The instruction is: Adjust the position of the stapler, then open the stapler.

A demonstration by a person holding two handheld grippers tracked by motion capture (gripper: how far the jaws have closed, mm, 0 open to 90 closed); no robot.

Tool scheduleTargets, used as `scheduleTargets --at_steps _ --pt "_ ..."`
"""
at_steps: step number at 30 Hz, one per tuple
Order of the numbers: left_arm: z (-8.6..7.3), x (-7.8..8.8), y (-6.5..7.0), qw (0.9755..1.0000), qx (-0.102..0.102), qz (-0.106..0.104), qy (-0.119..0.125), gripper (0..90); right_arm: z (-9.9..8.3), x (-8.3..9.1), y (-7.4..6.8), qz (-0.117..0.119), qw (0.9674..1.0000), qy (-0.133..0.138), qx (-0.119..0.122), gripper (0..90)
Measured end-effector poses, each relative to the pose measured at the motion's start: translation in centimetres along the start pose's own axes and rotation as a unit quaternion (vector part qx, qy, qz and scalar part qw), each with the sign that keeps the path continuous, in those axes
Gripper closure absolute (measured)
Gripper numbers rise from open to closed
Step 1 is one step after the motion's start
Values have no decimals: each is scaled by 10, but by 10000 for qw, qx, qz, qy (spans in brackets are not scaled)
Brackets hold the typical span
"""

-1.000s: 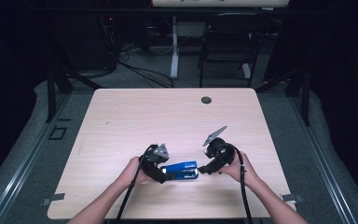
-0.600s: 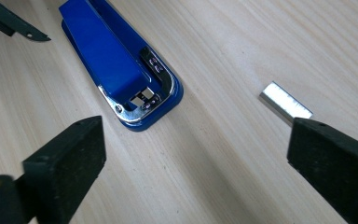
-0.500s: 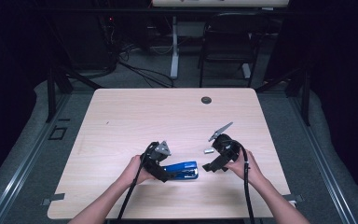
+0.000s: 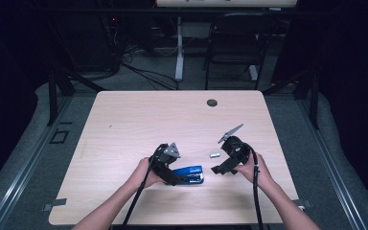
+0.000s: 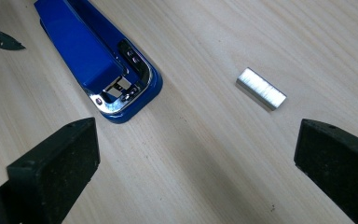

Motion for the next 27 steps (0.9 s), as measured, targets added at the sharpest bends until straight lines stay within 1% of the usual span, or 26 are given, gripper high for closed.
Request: scheduleTargets --at_steps 1,2,6,9,10,12,13,14,17,18,19,20,22,23,24,25,27 --pt "1 0 0 10000 0 -6 4 134 0 0 0 -35 10000 22 -20 0" --pt "2 -1 1 10000 -1 -2 1 134 -1 0 1 -14 9999 83 -69 0" --pt "6 -1 3 10000 -8 -38 14 133 -1 1 3 -25 10000 -9 -62 0" --pt "13 2 7 10000 -21 -54 80 132 -2 1 4 -47 9999 13 -121 0" --pt "15 4 8 9999 -40 -45 99 132 -2 2 5 -96 9999 -17 -115 0" --pt "17 5 11 9999 -37 -100 109 133 -2 4 5 -92 9998 34 -163 1" --pt "18 5 11 9998 -22 -147 110 134 -2 5 6 -100 9998 -15 -143 2" --pt "18 4 12 9997 -33 -197 109 135 -2 5 7 -99 9998 16 -164 2" --pt "19 3 13 9998 -52 -183 29 144 -2 5 8 -69 9998 21 -178 5" --pt "19 2 13 9998 -40 -214 33 146 -1 4 8 -85 9997 69 -206 5" --pt "20 1 14 9998 -46 -209 -6 148 -1 4 8 -73 9998 43 -200 5" --pt "21 -1 14 9997 -71 -245 -6 152 -1 4 9 -78 9997 40 -207 5" --pt "22 -2 16 9996 -108 -237 -53 158 -1 4 7 -93 9996 119 -244 6" --pt "23 -4 18 9996 -150 -244 -72 159 -2 5 7 -96 9997 49 -212 7" --pt "23 -4 19 9995 -145 -288 -72 160 -2 6 7 -105 9997 51 -210 8" --pt "24 -5 19 9993 -221 -288 -126 161 -2 6 7 -108 9997 47 -212 8" --pt "25 -7 20 9993 -232 -274 -138 163 -3 6 7 -110 9997 45 -219 9"
Point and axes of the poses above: each handheld gripper's, and its own axes: x roughly backward along the jaws, z roughly out of its top, y roughly to its right, the point moved 4 cm from there along -x, roughly forward along the jaws, and after that the axes turned 14 degrees about z, right-handed, at the moved point
